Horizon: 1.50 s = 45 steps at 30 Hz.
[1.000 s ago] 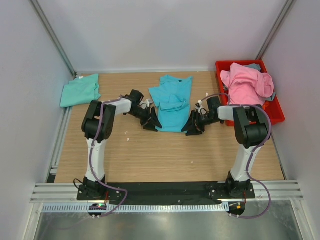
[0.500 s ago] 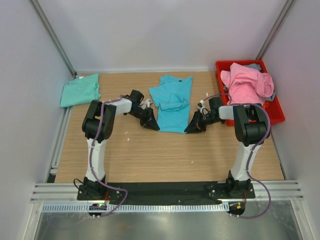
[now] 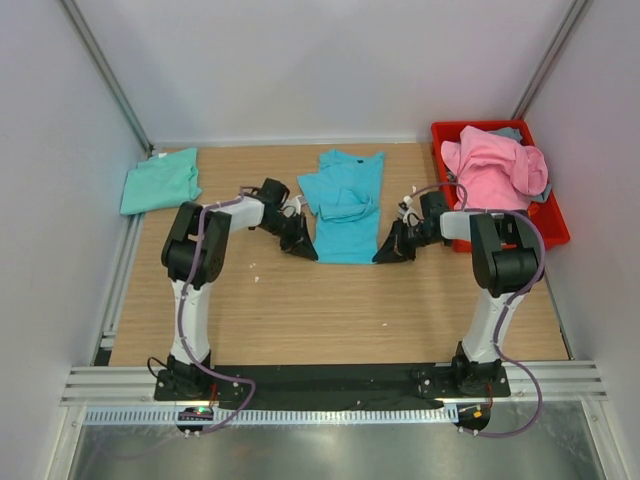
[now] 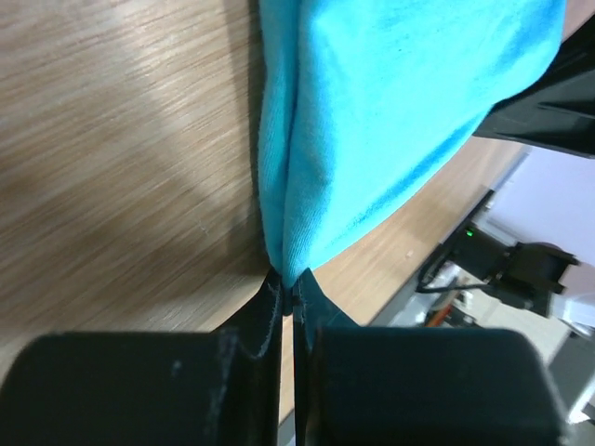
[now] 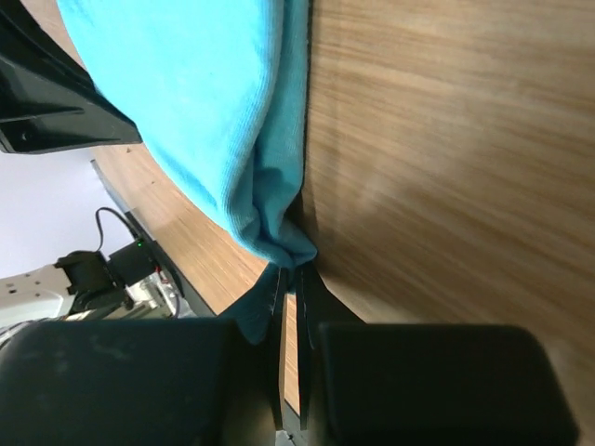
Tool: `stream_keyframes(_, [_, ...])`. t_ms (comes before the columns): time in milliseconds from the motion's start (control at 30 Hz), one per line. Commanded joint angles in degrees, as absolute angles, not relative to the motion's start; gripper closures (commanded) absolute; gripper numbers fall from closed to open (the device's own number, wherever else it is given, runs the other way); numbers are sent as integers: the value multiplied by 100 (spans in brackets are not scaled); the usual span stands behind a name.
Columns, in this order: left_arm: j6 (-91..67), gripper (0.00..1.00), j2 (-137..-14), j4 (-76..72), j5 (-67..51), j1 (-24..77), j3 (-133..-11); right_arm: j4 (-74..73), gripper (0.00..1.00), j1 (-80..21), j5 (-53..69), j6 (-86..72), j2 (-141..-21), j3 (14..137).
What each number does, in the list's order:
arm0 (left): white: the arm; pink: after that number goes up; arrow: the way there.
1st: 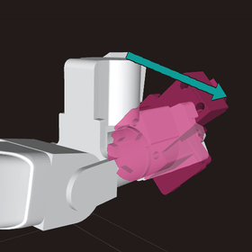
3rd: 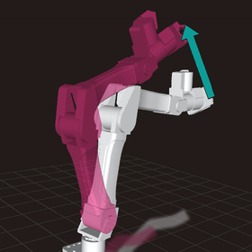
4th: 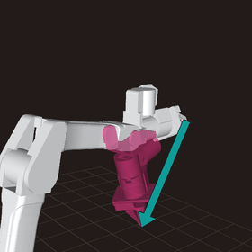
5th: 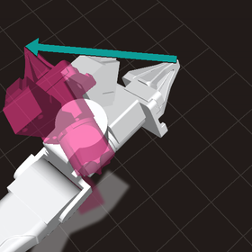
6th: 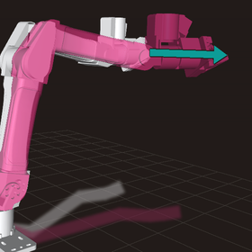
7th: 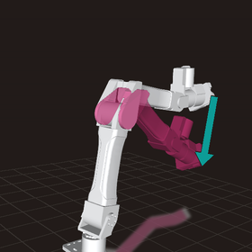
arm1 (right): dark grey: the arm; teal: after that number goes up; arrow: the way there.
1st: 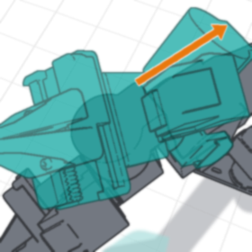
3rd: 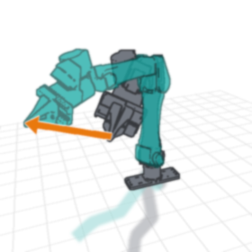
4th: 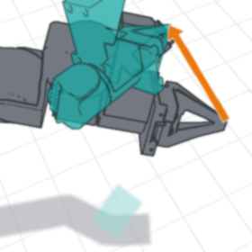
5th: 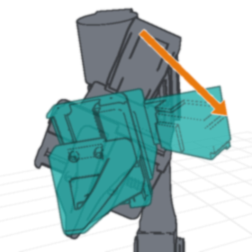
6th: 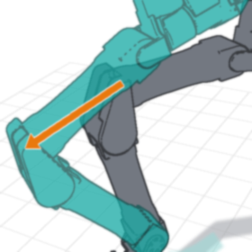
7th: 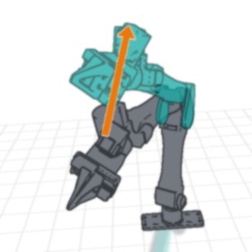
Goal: Fold and stack the t-shirts
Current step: Fold the tshirt
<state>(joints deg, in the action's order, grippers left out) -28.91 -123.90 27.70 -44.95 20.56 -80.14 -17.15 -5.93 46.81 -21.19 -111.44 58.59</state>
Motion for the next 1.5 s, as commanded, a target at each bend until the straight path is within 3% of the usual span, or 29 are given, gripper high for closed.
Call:
stream_keyframes(0, [-2452,100,-11867,2663,-3736,2021,-7884,-1600,99,-501,4026,-1855,-10574,5783])
stream_keyframes(433, [-1925,100,-10250,2663,-3287,2145,-7348,-1775,99,-501,3823,-1662,-9194,5572])
stream_keyframes(900, [-1846,100,-8834,2759,-3243,2232,-7418,-2759,99,-527,3990,-1512,-7761,6327])
stream_keyframes(1233, [-1837,100,-8516,2707,-3252,2232,-7119,-2813,98,-624,3946,-1547,-7637,6363])
stream_keyframes(1467, [-1776,100,-9157,2882,-3270,2224,-7417,-2672,98,-677,3850,-1468,-8068,6433])
